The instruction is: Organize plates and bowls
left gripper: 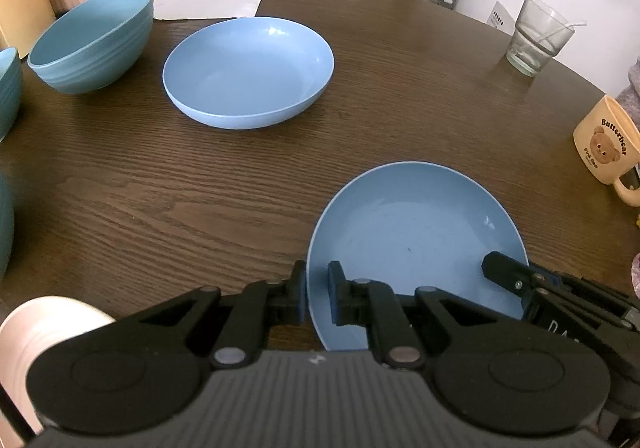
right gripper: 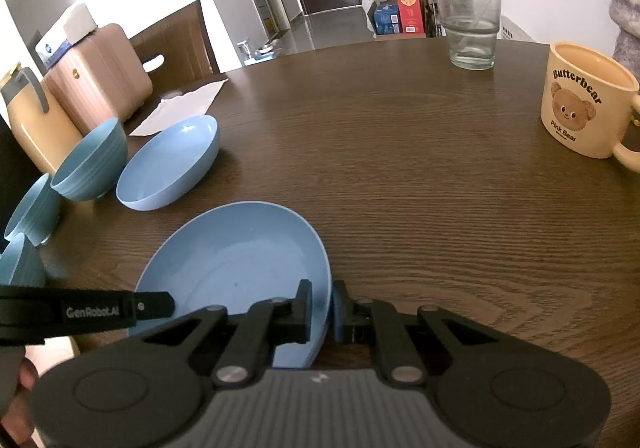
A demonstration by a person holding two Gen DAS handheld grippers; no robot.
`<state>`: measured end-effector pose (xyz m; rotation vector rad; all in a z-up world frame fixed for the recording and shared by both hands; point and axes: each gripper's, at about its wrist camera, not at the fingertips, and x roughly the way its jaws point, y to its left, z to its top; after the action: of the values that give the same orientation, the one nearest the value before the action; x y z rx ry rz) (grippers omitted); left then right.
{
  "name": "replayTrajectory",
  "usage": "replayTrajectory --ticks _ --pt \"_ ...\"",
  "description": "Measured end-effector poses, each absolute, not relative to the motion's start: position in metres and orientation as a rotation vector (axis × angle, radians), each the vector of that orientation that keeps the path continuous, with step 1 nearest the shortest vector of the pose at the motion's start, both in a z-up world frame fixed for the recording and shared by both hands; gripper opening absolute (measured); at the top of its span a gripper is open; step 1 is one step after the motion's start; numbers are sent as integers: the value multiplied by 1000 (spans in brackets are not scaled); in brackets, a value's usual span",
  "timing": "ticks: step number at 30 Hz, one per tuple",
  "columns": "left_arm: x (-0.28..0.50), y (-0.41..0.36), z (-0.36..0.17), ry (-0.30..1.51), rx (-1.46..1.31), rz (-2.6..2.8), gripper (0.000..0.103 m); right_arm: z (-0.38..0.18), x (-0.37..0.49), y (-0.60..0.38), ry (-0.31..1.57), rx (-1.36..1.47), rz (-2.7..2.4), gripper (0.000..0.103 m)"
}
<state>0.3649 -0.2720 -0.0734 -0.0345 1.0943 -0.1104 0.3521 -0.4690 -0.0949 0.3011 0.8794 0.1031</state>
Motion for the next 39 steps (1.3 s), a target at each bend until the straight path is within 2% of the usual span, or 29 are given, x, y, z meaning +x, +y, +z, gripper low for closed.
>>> replayTrajectory --ticks 39 --pt "333 -238 -36 1019 -53 -88 12 -58 326 -433 802 269 148 10"
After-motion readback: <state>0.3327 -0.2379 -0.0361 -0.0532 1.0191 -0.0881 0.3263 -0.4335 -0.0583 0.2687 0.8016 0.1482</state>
